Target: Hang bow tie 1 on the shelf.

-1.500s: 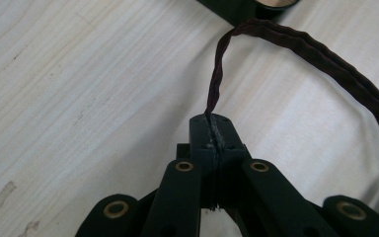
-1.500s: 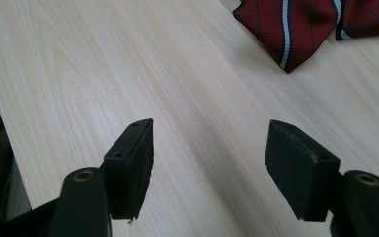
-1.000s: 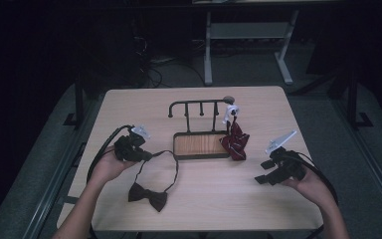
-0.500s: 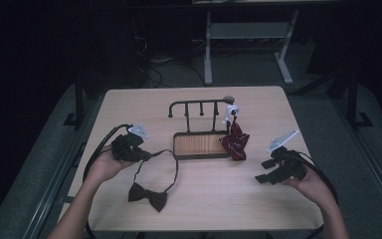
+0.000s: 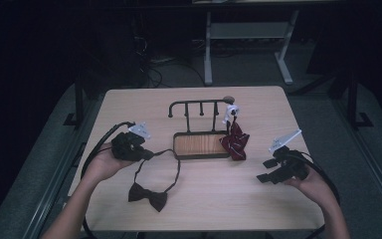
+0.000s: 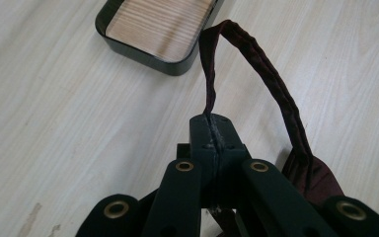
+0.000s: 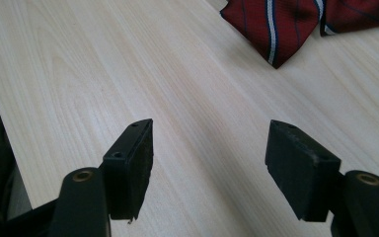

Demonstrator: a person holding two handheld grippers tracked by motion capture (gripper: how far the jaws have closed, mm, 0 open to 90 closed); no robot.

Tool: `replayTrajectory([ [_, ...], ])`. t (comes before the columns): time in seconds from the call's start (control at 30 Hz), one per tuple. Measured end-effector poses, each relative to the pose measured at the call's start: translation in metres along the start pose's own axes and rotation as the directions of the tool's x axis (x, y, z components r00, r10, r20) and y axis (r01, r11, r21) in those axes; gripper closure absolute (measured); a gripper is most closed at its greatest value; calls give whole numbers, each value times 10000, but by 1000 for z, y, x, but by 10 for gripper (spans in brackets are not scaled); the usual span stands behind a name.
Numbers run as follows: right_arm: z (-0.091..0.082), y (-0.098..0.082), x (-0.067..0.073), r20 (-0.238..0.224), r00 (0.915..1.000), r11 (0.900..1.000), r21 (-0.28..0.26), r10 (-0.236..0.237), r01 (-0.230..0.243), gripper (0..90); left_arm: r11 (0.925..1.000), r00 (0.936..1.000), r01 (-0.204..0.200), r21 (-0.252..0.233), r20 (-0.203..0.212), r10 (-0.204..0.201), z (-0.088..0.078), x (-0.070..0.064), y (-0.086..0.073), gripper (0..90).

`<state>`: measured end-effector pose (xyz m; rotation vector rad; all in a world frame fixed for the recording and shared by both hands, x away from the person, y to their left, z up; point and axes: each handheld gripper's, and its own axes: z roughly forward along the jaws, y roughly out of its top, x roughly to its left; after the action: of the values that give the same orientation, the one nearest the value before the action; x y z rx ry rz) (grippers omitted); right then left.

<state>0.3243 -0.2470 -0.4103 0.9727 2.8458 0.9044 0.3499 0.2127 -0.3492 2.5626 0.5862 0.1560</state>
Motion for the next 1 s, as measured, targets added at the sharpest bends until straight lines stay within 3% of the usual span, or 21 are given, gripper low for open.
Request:
replayTrajectory([
  [0.2, 0, -1, -2, -18, 10000, 10000, 18, 40, -40, 347, 9995, 9995, -287, 96, -87, 287, -8, -1, 4, 897],
  [1.0, -2, -4, 0, 104, 9999, 10000, -16, 13, -13, 346, 9985, 9986, -531, -105, -80, 530, -28, -3, 14, 899],
])
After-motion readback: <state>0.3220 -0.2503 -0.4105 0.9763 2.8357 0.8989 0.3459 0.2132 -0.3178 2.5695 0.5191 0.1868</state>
